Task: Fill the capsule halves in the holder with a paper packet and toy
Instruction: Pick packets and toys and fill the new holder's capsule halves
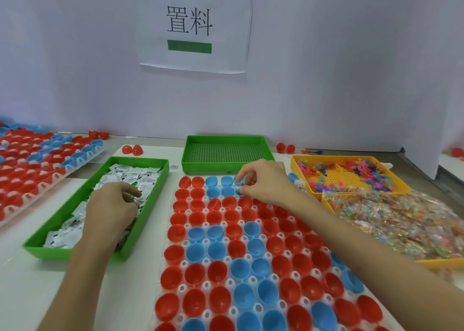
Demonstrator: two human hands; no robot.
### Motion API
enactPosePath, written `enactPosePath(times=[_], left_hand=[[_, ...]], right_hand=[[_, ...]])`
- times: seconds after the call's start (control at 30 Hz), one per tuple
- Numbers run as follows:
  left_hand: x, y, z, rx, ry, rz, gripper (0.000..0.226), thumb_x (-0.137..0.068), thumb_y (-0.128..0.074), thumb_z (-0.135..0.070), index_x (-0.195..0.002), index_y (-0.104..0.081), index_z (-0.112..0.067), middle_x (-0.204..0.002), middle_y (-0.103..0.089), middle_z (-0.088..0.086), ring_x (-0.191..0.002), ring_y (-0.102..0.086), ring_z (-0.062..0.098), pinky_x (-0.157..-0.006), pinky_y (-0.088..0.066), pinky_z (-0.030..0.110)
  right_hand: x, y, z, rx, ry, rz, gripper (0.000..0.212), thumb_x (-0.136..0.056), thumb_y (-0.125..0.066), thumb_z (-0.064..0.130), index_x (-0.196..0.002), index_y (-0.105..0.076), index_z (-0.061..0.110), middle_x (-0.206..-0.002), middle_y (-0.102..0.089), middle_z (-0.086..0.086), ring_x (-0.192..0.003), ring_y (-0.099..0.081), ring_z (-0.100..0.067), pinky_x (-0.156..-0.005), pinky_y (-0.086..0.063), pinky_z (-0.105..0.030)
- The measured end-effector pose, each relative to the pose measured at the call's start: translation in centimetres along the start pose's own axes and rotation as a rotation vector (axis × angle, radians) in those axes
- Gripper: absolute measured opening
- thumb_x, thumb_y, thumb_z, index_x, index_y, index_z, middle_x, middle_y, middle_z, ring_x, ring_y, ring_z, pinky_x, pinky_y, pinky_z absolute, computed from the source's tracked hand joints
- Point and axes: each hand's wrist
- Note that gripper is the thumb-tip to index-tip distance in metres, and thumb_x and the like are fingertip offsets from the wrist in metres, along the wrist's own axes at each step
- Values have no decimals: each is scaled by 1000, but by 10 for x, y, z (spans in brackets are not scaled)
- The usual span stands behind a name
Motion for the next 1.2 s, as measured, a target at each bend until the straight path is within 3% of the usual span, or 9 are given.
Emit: enactPosePath(times=[0.2,0.27,0.37,0.47,0.57,0.7,0.97,1.1,1.2], left_hand=[[4,3,-7,91,-59,-74,18,-84,-72,5,-95,-75,-9,-72,-67,2,-62,-62,15,-55,-41,20],[6,6,-9,148,-108,-142,16,-85,-73,2,-94,-76,-10,-78,-70,6,-68,-63,16,-65,-46,25],[11,8,-17,236,-181,-182,13,-86,-74,-3,-94,-76,-14,-84,-72,4,-76,-64,10,-68,-46,23],[16,6,-28,281,-253,-181,12,-88,-73,-5,-92,-75,-16,-83,-71,-3,-77,-63,3,-67,-43,15],[22,2,-37,290,-308,-178,13,-88,-71,-6,-90,-74,-19,-79,-67,-14,-75,-61,0,-69,-43,14],[23,1,-38,308,-347,-222,16,-88,-71,-6,-88,-73,-22,-80,-65,-19,-76,-61,0,-71,-44,17],[22,2,-39,438,-380,-337,15,-91,-68,-5,-93,-70,-20,-84,-68,-10,-80,-62,-6,-75,-47,7],[23,-3,-39,584,-340,-266,12,-91,-68,-7,-94,-72,-18,-88,-72,-6,-83,-68,11,-79,-58,38],[26,-6,-45,737,-271,-173,18,-91,-69,-7,-89,-71,-25,-85,-73,-3,-80,-69,12,-67,-58,24]], right_hand=[[1,35,-22,-174,-24,-202,18,-85,-70,19,-84,-70,37,-81,-69,16,-74,-60,1,-84,-48,-31],[1,50,-43,-147,-116,-242,16,-87,-67,17,-86,-74,31,-87,-74,8,-76,-63,-7,-80,-51,-31],[6,68,-88,27,-318,-161,16,-90,-65,16,-96,-78,21,-103,-75,-2,-94,-66,-17,-87,-53,-36],[22,67,-119,78,-397,24,11,-91,-71,20,-99,-78,18,-104,-74,-1,-83,-64,-8,-69,-48,-25],[33,61,-131,30,-366,-53,7,-89,-74,20,-84,-75,25,-93,-70,4,-77,-56,1,-58,-38,-16],[35,59,-132,38,-364,-96,11,-88,-75,18,-79,-74,24,-89,-67,5,-84,-59,-9,-60,-38,-16],[38,64,-126,-34,-331,-13,6,-88,-76,26,-84,-77,22,-84,-66,13,-80,-59,-2,-60,-40,-19],[38,62,-126,-41,-349,-23,11,-88,-76,24,-77,-75,24,-84,-67,12,-81,-61,-4,-60,-41,-20],[38,61,-124,-40,-348,-95,14,-88,-76,23,-75,-72,27,-86,-70,11,-84,-63,-8,-69,-50,-28]])
Point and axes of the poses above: each hand's wrist, its own x-axis away from the middle knuckle, its own y-axis out of the back of the hand, z = x × y
